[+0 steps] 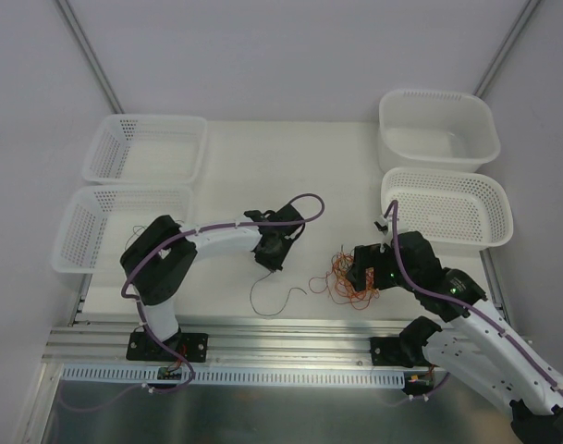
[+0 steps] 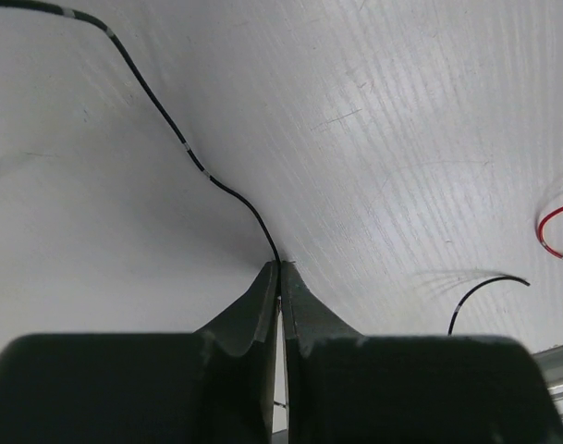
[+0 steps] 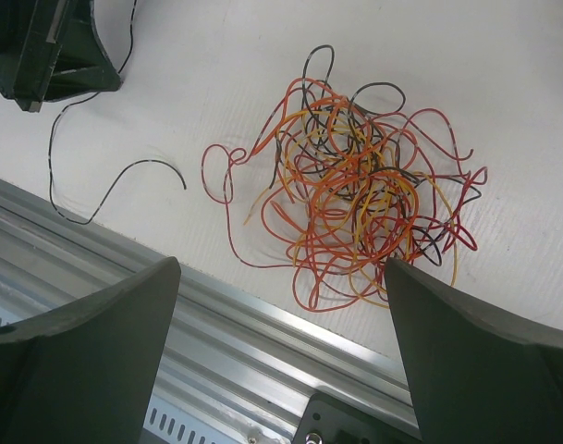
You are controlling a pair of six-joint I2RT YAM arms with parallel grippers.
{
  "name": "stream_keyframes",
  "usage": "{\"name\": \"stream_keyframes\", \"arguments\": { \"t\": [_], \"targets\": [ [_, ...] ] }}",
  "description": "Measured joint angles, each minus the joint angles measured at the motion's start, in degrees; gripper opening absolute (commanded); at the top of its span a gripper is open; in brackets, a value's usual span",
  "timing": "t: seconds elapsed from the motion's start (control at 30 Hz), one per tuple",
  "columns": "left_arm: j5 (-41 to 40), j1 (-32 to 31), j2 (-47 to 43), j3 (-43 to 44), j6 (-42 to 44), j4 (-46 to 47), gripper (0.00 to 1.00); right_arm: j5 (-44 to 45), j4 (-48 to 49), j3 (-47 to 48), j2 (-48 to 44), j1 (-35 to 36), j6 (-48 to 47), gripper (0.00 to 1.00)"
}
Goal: Untangle the cables
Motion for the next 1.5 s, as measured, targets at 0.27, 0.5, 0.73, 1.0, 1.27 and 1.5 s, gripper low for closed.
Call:
{"name": "stream_keyframes", "arguments": {
  "t": [0.27,0.5,0.73,1.0,1.27,1.5],
  "targets": [
    [0.46,0.72,-9.18,0.33,0.04,-0.92,0.0,0.46,-0.02,0.0,0.26,0.0,-0.04,0.97],
    [1.95,10.01,-24.96,9.18,0.2,-3.61,0.0,3.08,-0.48,0.26,-0.87,0.0,-0.46,0.97],
    [2.34,26.45,-34.56,22.58,2.6,-11.43,0.0,3.91,-0.44,0.66,-0.94,0.0,-0.48,0.97],
    [1.9,47.41,-36.89,27.12,5.81,-20.0,0.0,3.91,-0.44,0.66,-0.44,0.0,-0.48,0.97],
    [-2.67,63.23,-35.17,30.75,7.93,-25.0,0.0,3.58,-0.24,1.77,1.97,0.0,-0.72,0.97],
    [-7.54,69.51,-34.8,35.91,8.37,-25.97,0.0,2.78,0.31,3.93,5.75,0.0,-1.68,0.97]
  ]
}}
